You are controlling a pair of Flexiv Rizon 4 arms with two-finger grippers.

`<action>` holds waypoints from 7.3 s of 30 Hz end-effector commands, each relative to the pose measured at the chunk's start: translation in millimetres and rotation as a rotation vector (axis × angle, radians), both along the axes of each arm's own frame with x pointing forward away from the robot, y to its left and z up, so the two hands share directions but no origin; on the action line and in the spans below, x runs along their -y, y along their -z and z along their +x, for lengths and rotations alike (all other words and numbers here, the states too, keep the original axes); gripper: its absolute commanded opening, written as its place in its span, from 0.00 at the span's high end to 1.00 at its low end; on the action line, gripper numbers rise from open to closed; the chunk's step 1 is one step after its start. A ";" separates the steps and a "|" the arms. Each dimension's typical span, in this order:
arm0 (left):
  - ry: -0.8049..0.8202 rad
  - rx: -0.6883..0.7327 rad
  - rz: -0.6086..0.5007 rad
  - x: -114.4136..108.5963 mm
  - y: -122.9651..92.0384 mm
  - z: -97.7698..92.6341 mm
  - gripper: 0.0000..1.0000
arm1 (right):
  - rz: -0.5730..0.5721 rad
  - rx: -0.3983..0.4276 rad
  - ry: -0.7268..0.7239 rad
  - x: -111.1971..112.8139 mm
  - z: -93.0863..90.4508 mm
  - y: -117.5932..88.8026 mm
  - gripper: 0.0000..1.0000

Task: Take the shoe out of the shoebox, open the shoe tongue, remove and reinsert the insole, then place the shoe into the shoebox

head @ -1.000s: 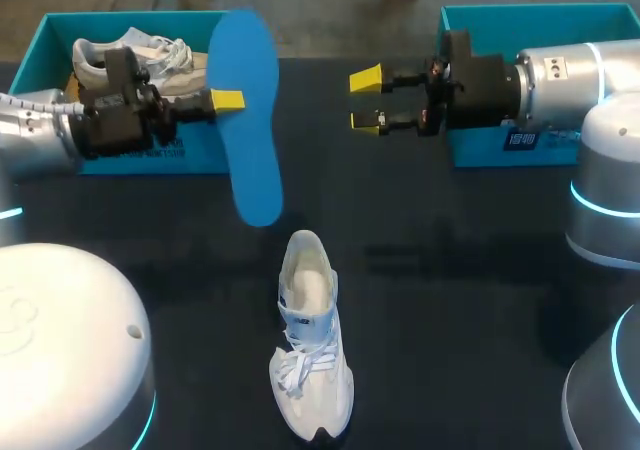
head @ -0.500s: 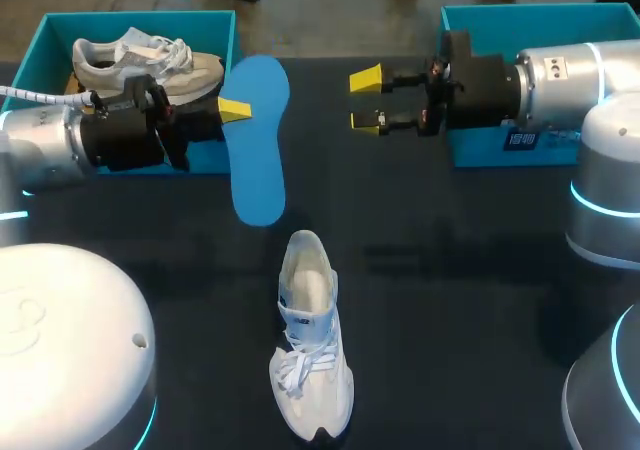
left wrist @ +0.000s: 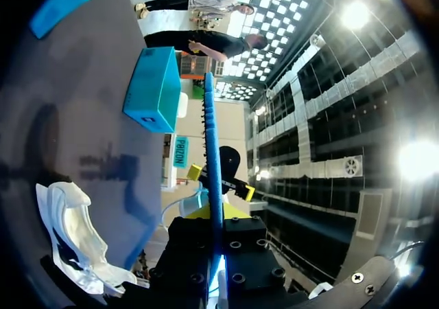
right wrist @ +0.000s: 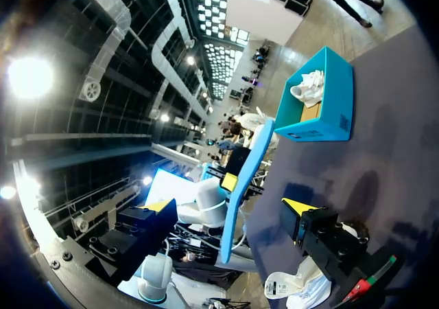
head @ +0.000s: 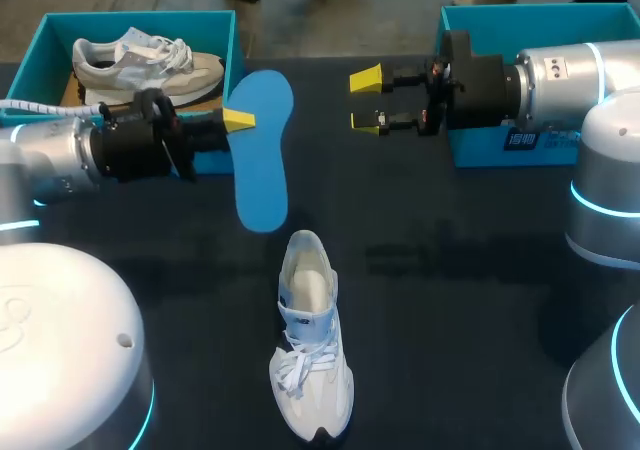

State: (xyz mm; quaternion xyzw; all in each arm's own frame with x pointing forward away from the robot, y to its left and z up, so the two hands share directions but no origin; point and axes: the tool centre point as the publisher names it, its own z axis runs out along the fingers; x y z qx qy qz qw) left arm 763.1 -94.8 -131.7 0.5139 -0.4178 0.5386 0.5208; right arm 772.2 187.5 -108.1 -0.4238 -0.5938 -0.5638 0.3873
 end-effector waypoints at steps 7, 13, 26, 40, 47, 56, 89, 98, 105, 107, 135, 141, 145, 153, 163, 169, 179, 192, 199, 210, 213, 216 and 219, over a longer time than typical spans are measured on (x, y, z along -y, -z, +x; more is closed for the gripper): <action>0.022 -0.020 0.015 9.9 12.5 5.2 1.00 | 0.001 0.000 0.002 -0.8 -0.8 0.6 0.00; 0.022 -0.020 0.015 9.9 12.5 5.2 1.00 | -0.022 0.023 -0.008 -0.8 -0.4 -4.3 0.00; 0.022 -0.020 0.015 9.9 12.5 5.2 1.00 | -0.472 0.060 -0.079 -11.2 -4.2 -68.7 0.00; 0.022 -0.020 0.015 9.9 12.5 5.2 1.00 | -0.885 0.000 -0.052 -34.6 -3.4 -109.4 0.00; 0.022 -0.020 0.015 9.9 12.5 5.2 1.00 | -1.075 -0.004 0.040 -48.8 -10.3 -118.6 0.00; 0.022 -0.020 0.015 9.9 12.5 5.2 1.00 | -1.246 0.006 0.104 -76.3 -18.3 -125.5 0.00; 0.022 -0.020 0.015 9.9 12.5 5.2 1.00 | -1.570 0.025 0.255 -137.1 -41.5 -120.6 0.00; 0.022 -0.020 0.015 9.9 12.5 5.2 1.00 | -1.505 0.018 0.240 -136.9 -42.7 -122.6 0.00; 0.022 -0.020 0.015 9.9 12.5 5.2 1.00 | -1.330 -0.020 0.195 -121.3 -40.7 -122.5 0.00; 0.022 -0.020 0.015 9.9 12.5 5.2 1.00 | -1.310 -0.038 0.183 -115.8 -39.6 -122.9 0.00; 0.022 -0.020 0.015 9.9 12.5 5.2 1.00 | -0.733 -0.181 0.027 -58.0 -30.5 -99.3 0.00; 0.022 -0.020 0.015 9.9 12.5 5.2 1.00 | -0.595 -0.198 -0.024 -49.1 -27.8 -88.4 0.00; 0.022 -0.020 0.015 9.9 12.5 5.2 1.00 | -0.542 -0.206 -0.039 -45.4 -26.8 -83.4 0.00; 0.022 -0.020 0.015 9.9 12.5 5.2 1.00 | -0.435 -0.212 -0.052 -37.3 -26.5 -73.7 0.00; 0.022 -0.020 0.015 9.9 12.5 5.2 1.00 | -0.243 -0.203 -0.073 -28.7 -29.0 -54.6 0.00; 0.022 -0.020 0.015 9.9 12.5 5.2 1.00 | -0.159 -0.193 -0.068 -28.2 -28.0 -49.3 0.00; 0.022 -0.020 0.015 9.9 12.5 5.2 1.00 | -0.095 -0.199 -0.072 -27.1 -27.5 -36.3 0.00; 0.022 -0.020 0.015 9.9 12.5 5.2 1.00 | -0.082 -0.239 -0.055 -23.2 -29.3 -21.6 0.00; 0.022 -0.020 0.015 9.9 12.5 5.2 1.00 | -0.086 -0.262 -0.046 -23.2 -30.7 -18.0 0.00; 0.022 -0.020 0.015 9.9 12.5 5.2 1.00 | -0.089 -0.268 -0.034 -23.0 -33.5 -18.3 0.00; 0.022 -0.020 0.015 9.9 12.5 5.2 1.00 | -0.089 -0.268 -0.034 -23.0 -33.5 -18.3 0.00; 0.011 0.082 0.010 9.1 6.6 6.2 1.00 | -0.089 -0.268 -0.034 -23.0 -33.5 -18.3 0.00; -0.005 0.260 0.016 7.3 0.6 7.4 1.00 | -0.089 -0.268 -0.034 -23.0 -33.5 -18.3 0.00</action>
